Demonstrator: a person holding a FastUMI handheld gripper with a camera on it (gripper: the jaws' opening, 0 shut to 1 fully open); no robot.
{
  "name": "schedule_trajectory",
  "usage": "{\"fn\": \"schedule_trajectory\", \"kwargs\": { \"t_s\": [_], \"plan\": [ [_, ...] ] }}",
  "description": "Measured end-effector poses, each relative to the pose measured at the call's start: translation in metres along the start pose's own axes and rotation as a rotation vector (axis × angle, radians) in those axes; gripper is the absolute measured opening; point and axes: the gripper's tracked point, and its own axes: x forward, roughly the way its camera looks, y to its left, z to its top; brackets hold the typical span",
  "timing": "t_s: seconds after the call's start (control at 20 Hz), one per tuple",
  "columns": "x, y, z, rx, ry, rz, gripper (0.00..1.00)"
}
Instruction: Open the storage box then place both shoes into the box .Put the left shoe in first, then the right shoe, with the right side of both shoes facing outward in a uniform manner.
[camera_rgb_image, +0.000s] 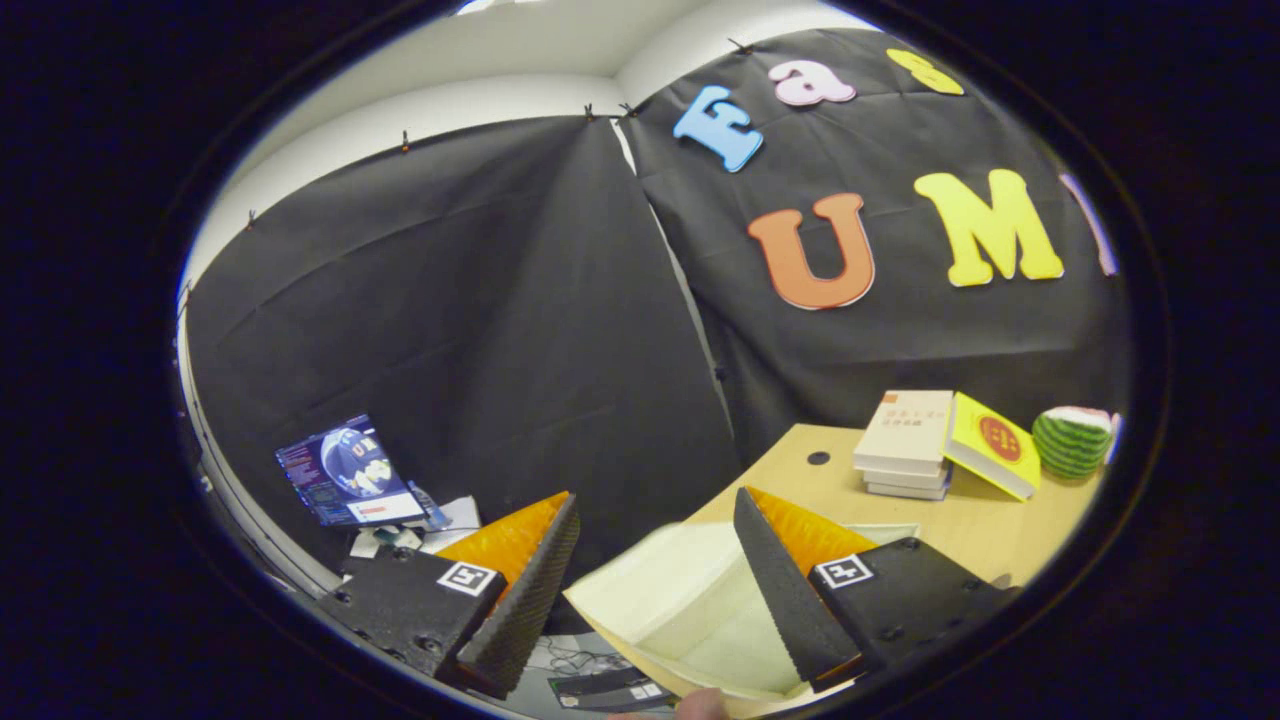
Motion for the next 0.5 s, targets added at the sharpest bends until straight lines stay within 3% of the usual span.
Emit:
{"fn": "schedule_trajectory", "kwargs": {
  "t_s": [0.25, 0.5],
  "plan": [
    [-0.056, -0.068, 0.032, -0.063, -0.124, -0.184, 1.0],
    [-0.126, -0.137, 0.034, -0.065, -0.181, -0.338, 1.0]
  ]
}}
